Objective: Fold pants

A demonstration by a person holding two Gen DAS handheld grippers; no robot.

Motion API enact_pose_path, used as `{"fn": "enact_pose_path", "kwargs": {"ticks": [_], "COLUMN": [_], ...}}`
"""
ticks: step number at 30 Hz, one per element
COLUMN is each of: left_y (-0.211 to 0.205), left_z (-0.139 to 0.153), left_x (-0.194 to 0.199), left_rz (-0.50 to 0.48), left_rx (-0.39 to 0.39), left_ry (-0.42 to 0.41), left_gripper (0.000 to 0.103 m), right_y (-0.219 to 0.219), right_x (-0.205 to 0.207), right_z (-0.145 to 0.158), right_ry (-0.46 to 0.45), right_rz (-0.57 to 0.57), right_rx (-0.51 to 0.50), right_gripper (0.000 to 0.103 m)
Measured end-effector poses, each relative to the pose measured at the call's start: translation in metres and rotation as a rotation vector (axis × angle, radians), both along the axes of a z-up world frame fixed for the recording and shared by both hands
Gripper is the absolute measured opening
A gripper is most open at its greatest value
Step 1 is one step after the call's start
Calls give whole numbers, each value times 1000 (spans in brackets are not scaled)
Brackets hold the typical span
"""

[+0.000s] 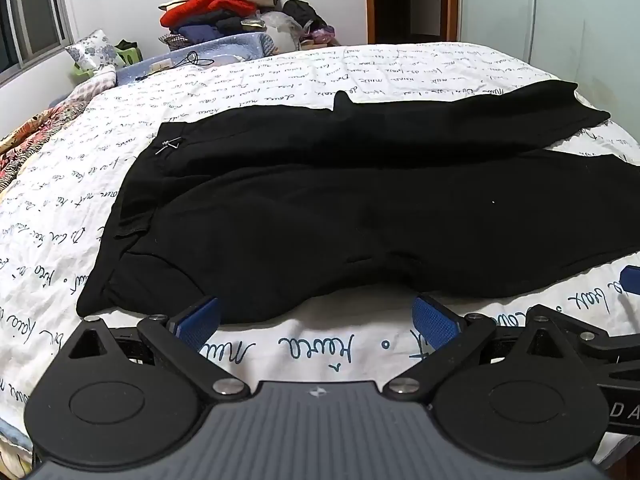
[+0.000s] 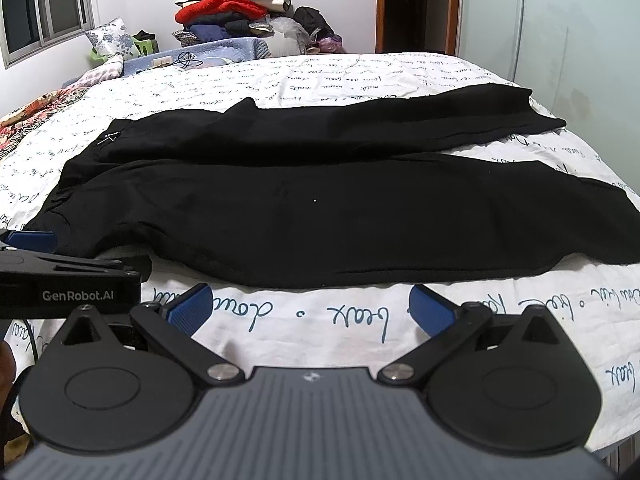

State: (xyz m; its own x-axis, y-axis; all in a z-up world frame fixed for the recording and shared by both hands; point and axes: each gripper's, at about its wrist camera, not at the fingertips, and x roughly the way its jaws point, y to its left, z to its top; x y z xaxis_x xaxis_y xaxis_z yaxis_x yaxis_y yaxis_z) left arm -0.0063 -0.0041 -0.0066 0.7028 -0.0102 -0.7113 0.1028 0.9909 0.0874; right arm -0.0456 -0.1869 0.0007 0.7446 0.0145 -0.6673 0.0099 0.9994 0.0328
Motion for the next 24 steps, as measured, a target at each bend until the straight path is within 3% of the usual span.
{"fn": "enact_pose_path", "kwargs": {"ticks": [24], "left_y": [1], "left_z": [-2], "left_x": [3], "left_rz": [0], "left_rx": [-23], "left_ry": [1], "left_gripper": [103], "right_y": [2], "right_x": [-1], "right_z": [-4], "right_ry": [5], "right_rz": [6], "right_rx": [6], "right_gripper": [103]}}
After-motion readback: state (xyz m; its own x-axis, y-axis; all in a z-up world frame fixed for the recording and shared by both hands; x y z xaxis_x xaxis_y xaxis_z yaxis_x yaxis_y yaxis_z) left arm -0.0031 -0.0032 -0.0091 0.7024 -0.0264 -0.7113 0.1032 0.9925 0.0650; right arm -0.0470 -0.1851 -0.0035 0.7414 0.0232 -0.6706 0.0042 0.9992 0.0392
